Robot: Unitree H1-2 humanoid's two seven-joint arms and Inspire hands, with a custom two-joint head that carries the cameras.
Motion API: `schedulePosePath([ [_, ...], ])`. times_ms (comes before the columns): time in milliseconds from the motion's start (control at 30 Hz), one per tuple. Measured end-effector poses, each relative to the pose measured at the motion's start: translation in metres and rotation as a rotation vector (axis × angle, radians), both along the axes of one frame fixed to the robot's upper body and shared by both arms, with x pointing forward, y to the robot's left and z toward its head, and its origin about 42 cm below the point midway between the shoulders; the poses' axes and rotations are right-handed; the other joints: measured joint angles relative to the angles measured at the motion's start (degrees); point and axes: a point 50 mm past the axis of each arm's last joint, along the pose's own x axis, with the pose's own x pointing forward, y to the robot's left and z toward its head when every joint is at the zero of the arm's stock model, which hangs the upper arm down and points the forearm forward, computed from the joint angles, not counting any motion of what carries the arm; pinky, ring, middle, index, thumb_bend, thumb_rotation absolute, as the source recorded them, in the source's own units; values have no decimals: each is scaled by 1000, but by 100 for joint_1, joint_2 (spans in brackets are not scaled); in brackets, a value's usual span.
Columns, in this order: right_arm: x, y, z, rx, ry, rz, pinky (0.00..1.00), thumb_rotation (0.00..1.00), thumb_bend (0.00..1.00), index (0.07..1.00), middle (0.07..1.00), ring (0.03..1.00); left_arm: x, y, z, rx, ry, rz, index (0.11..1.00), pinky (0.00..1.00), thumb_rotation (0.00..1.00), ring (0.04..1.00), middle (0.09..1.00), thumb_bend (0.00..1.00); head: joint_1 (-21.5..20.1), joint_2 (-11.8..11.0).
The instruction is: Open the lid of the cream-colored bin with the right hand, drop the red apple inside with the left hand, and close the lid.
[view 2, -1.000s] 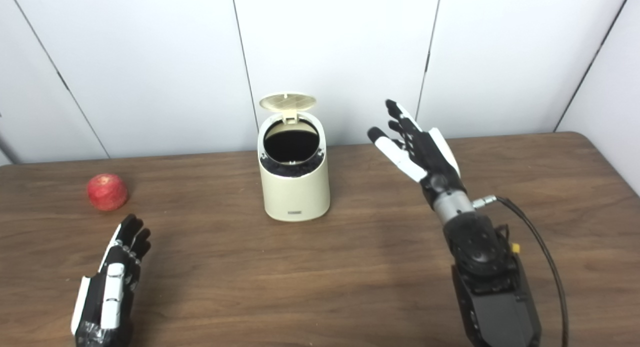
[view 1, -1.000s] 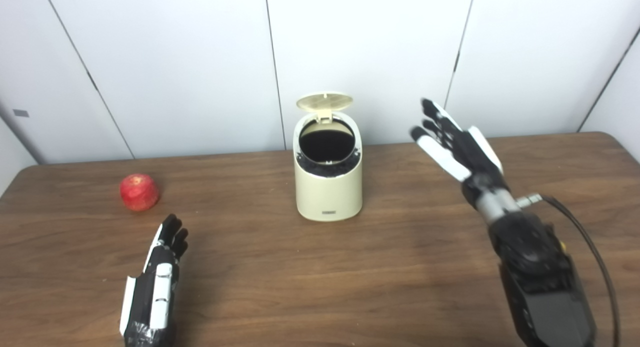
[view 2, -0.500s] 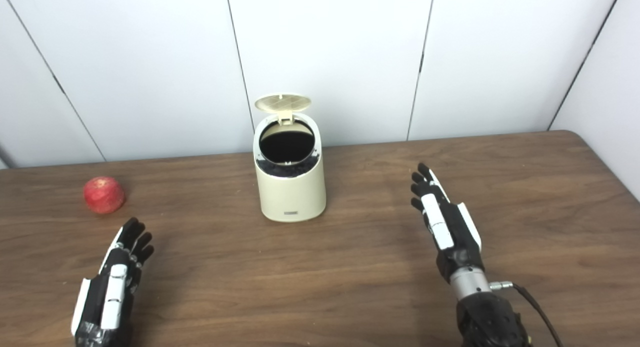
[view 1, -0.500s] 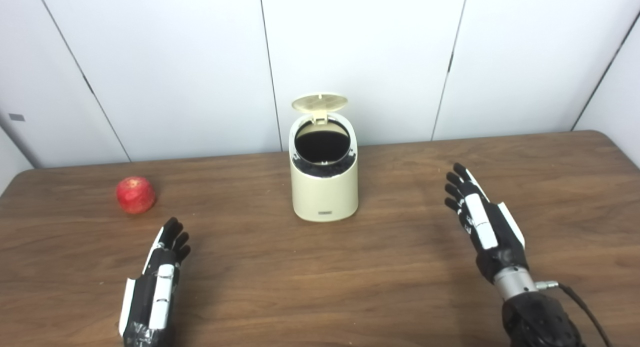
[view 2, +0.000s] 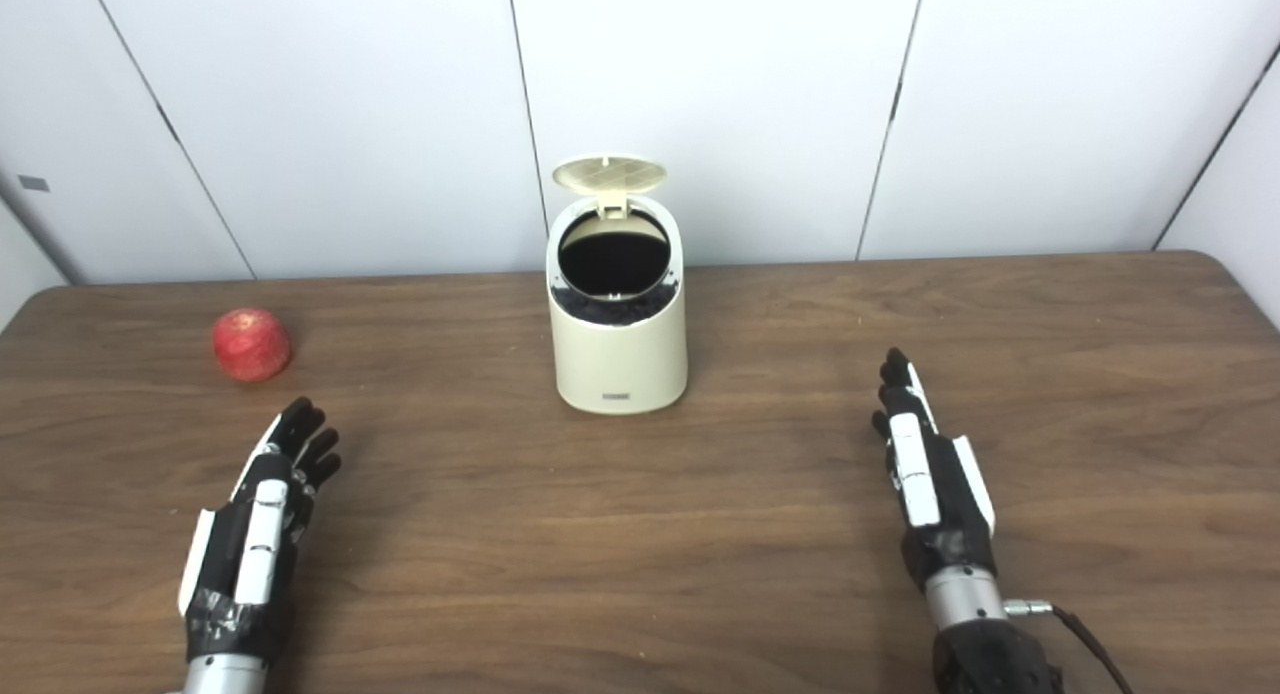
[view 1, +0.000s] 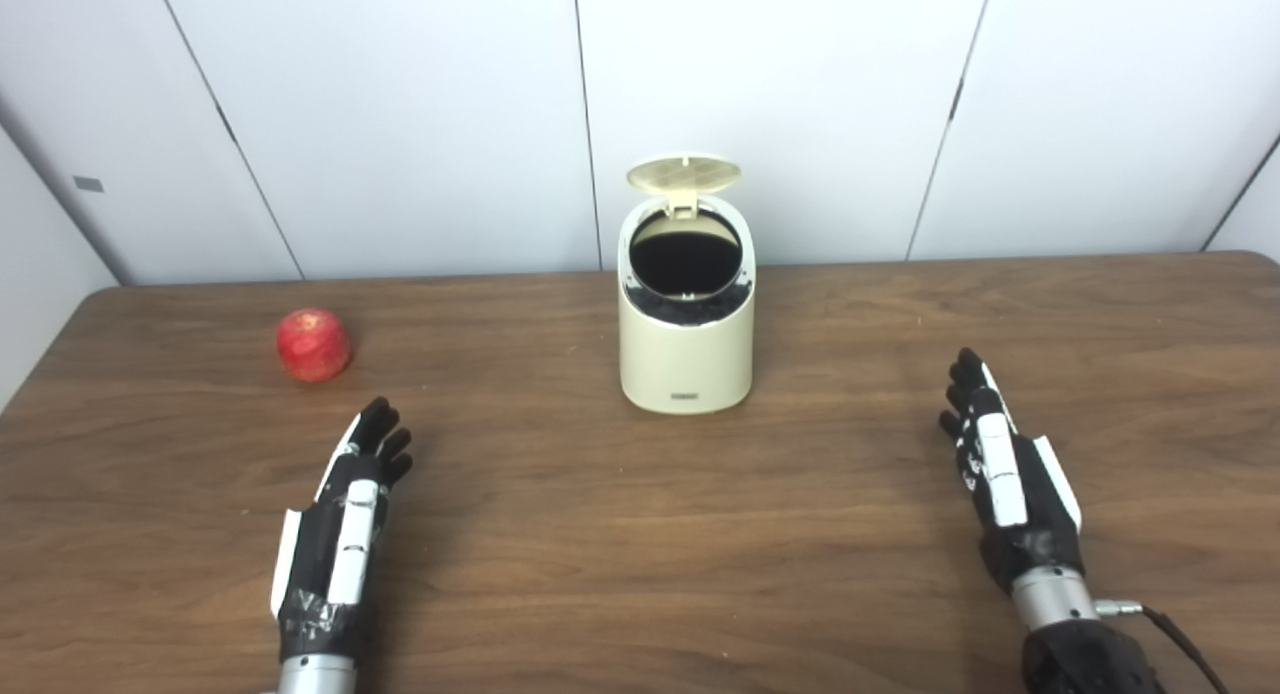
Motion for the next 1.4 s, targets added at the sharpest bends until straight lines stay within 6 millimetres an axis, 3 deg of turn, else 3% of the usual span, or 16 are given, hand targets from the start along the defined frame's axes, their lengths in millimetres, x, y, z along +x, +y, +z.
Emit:
schedulePosePath([
  [100,-1,-1,-2,9,-5,-2,1000,1000,572,992,993,1000,-2,1,0,-7,23,7,943,920,654,916,932,510,78,9],
  [233,-3,-5,-4,27,-18,-12,1000,1000,561,988,992,999,-11,5,0,44,87,46,932,903,460,903,907,518,710,-96],
  [333,-3,-8,-7,41,-25,-17,1000,1000,555,994,998,1000,-11,6,16,131,76,85,927,905,327,901,899,550,1195,-211],
  [600,-9,-21,-1,33,-22,8,966,1000,512,989,980,990,-9,19,41,348,45,191,909,886,224,850,859,667,1880,-483],
  [667,-10,-19,5,43,-17,12,945,1000,486,989,980,984,-4,26,48,364,28,227,900,806,175,825,853,697,1959,-527],
  [767,-11,-13,15,60,-25,19,946,1000,463,982,975,979,7,37,61,385,-14,258,903,742,167,812,858,722,2004,-562],
  [900,-12,-7,20,72,0,28,979,1000,423,995,992,997,26,54,78,499,-15,291,912,784,201,828,867,787,2048,-633],
  [1000,-14,-6,24,64,2,23,993,1000,440,1000,998,1000,46,68,91,612,17,320,919,712,208,827,890,816,2048,-650],
  [1133,-16,-5,27,44,11,16,1000,1000,395,1000,1000,1000,79,74,111,805,46,341,915,753,217,871,921,862,2039,-650],
  [1300,-16,-4,27,38,14,17,1000,1000,358,1000,1000,1000,125,77,111,981,128,358,899,694,242,875,922,923,2013,-677],
  [1400,-17,-4,29,32,14,15,1000,1000,364,1000,1000,1000,141,77,110,1046,174,369,900,669,240,864,932,931,1995,-685],
])
